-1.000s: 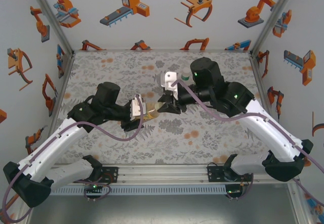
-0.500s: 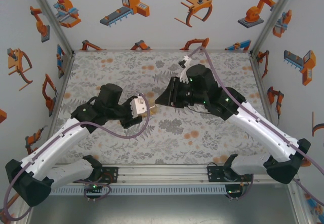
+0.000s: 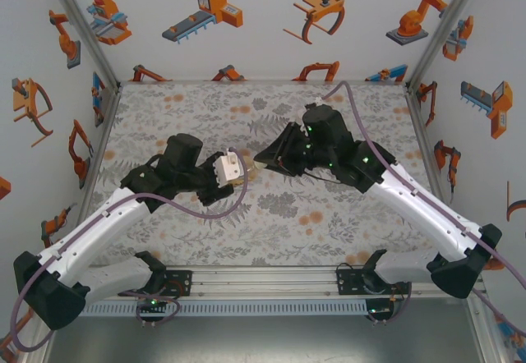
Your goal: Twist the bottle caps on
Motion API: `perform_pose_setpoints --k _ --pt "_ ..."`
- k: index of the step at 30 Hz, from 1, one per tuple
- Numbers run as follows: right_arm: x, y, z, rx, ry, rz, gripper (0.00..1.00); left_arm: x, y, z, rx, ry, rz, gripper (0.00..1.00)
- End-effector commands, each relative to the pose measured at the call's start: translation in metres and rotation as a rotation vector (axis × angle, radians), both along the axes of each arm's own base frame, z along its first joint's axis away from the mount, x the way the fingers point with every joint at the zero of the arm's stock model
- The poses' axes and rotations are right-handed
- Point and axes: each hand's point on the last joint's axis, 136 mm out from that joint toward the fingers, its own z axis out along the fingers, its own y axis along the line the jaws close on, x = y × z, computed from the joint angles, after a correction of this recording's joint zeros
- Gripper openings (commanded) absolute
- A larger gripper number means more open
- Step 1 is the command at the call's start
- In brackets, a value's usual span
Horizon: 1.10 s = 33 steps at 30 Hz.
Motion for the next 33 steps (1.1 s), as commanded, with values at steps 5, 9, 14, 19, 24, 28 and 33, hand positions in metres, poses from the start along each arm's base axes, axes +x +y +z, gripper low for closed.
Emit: perform_pose_setpoints --k 5,9,14,19,24,28,33 --pt "0.021 -0.019 -0.02 -0.165 -0.009 0.029 0.0 -0.004 -0.01 0.032 -0.119 -0.043 -0.037 0.69" --pt "0.044 -0.032 -0.025 -0.285 -0.048 0.049 0.0 -0.008 -0.007 0.033 -0.119 -0.041 -0.034 0.71" --pt "0.077 -0.04 -0.029 -0.479 -0.117 0.108 0.0 -0.011 -0.002 0.034 -0.119 -0.034 -0.016 0.73" --pt "0.11 -0.034 -0.027 -0.659 -0.189 0.216 0.0 -0.016 0.002 0.039 -0.145 -0.016 0.01 0.71" --pt "0.142 -0.019 -0.024 -0.741 -0.259 0.284 0.0 -0.018 0.006 0.039 -0.167 0.01 0.046 0.71" --pt "0.165 -0.011 -0.026 -0.805 -0.309 0.313 0.0 -0.019 0.01 0.039 -0.173 0.031 0.086 0.72" --pt "0.184 -0.009 -0.034 -0.864 -0.352 0.331 0.0 -0.024 0.015 0.042 -0.2 0.049 0.113 0.71"
